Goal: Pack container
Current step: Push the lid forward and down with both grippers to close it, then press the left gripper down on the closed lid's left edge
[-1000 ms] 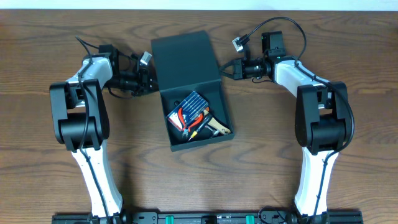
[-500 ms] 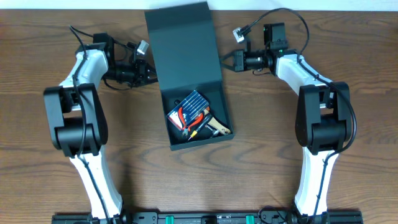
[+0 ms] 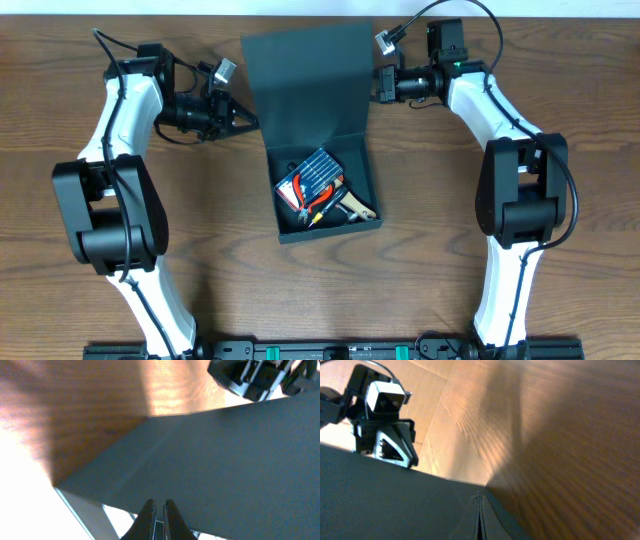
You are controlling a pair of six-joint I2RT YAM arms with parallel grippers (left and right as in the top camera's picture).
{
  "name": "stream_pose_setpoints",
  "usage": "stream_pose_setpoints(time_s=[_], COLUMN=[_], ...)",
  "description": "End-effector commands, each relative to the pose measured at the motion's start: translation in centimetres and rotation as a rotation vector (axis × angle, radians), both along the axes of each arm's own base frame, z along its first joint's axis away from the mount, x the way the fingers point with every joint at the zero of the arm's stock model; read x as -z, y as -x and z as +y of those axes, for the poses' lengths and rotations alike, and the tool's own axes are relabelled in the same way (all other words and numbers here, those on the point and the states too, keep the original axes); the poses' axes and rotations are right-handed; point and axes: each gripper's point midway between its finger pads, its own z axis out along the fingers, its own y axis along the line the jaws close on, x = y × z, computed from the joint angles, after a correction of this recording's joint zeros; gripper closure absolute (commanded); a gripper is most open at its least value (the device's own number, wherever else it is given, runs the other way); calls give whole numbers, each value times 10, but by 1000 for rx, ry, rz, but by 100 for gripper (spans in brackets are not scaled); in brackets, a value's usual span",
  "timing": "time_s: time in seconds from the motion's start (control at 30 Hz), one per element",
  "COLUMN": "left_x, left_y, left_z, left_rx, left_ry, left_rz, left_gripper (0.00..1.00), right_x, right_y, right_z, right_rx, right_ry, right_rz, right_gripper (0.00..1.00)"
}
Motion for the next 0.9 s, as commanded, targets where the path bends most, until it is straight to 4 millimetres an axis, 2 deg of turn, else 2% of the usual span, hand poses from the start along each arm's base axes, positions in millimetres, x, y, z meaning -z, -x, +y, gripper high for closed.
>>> stream_pose_setpoints(time_s=[0.0, 0.2, 0.43, 0.53, 0.6, 0.63, 0.67, 0.73, 0.8, 0.87], left_x=[-20, -30, -50, -60, -59, -57, -53, -46, -40, -31], left_y=[8, 35, 51, 56, 62, 64, 68, 70, 70, 67], left_z=[-3, -16, -29, -28, -24, -22, -18, -13, -14, -13], left_rx=[49, 123, 163, 169, 172, 173, 178, 160, 143, 105], left_ry=[-30, -42, -43, -83, -172, -219, -303, -424, -525, -651], left_rz=[-79, -40, -64, -103, -102, -99, -93, -71, -63, -47], left_gripper=[94, 95, 95, 94, 95, 94, 95, 94, 95, 94], right_x=[-5, 9, 40, 38, 31, 27, 21, 11, 1, -5], right_y=[0, 12, 23, 20, 16, 14, 10, 7, 6, 6], right_z=[-7, -24, -57, -76, -87, -92, -99, -109, -117, -129], right_rx=[-25, -19, 9, 36, 62, 83, 115, 149, 169, 207], right_ry=[-8, 47, 344, 501, 593, 629, 676, 731, 782, 850], right_rz=[-41, 20, 84, 99, 98, 103, 109, 110, 102, 114], right_gripper=[99, 99, 99, 99, 98, 88, 73, 70, 57, 48])
